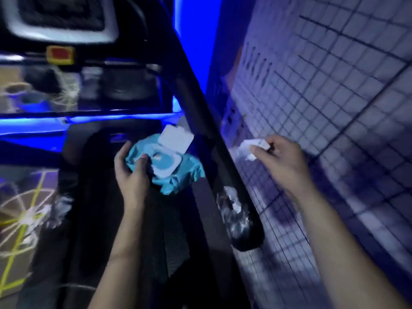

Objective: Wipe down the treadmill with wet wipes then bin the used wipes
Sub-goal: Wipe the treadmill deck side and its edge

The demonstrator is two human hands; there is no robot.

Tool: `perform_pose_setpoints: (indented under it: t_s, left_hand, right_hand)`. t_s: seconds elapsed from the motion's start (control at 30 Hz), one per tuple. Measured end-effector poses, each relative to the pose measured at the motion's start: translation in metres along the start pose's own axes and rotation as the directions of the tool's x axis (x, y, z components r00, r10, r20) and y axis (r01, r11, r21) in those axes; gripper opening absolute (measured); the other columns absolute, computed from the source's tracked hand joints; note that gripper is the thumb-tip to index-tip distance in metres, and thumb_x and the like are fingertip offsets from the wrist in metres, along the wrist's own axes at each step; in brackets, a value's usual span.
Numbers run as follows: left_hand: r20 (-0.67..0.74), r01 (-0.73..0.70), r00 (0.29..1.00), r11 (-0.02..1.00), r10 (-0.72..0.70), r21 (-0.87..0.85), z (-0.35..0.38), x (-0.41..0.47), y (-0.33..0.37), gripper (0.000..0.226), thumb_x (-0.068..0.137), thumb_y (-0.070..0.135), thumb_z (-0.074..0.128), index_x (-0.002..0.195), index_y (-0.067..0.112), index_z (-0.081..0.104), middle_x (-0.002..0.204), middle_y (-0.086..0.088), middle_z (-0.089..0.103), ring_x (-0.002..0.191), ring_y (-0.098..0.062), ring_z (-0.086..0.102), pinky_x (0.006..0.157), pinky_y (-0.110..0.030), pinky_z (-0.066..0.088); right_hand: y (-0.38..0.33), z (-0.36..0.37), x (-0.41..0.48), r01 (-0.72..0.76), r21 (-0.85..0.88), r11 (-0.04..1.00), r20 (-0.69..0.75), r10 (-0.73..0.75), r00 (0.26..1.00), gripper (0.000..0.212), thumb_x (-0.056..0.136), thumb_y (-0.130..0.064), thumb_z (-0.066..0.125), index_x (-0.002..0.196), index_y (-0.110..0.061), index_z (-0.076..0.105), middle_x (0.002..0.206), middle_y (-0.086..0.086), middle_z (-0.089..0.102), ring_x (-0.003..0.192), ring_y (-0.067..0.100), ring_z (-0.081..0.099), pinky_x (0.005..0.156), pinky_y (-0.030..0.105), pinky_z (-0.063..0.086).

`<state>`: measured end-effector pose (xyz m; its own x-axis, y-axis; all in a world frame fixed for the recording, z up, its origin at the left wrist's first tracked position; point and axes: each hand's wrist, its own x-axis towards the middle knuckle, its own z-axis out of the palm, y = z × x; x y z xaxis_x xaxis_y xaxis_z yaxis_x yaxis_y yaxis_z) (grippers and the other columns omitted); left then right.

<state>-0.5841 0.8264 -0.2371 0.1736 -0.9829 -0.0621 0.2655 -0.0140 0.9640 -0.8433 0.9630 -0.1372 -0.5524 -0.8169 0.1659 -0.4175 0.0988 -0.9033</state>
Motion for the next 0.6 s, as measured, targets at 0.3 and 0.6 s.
perform_pose_setpoints:
  t_s: [0.3,0.6]
  left_hand:
    - [-0.445,0.040,0.887,0.982,-0.121,-0.186,-0.043,-0.135,-0.012,0.053,0.096,0.007,0.068,0.146,0.015,0.052,0.146,-0.021,0.059,0.128,-0.030,0.063,0.114,-0.044,0.049]
    - [-0.539,-0.028,0.823,0.935,-0.179,-0.353,-0.047,-0.220,-0.013,0.052,0.103,0.000,0.060,0.151,0.015,0.048,0.135,-0.014,0.063,0.108,-0.022,0.066,0.078,-0.018,0.057]
  right_hand:
    - [0.024,0.001,-0.033,0.326,0.059,0.943,0.302,-0.328,0.895,0.017,0.084,-0.002,0.075,0.091,-0.017,0.078,0.091,-0.009,0.076,0.088,0.004,0.070,0.084,0.020,0.052]
    - [0.030,0.018,0.013,0.732,-0.327,0.597,0.757,-0.298,0.581,0.022,0.098,-0.008,0.055,0.101,-0.012,0.076,0.103,-0.001,0.057,0.103,0.023,0.054,0.090,0.033,0.044]
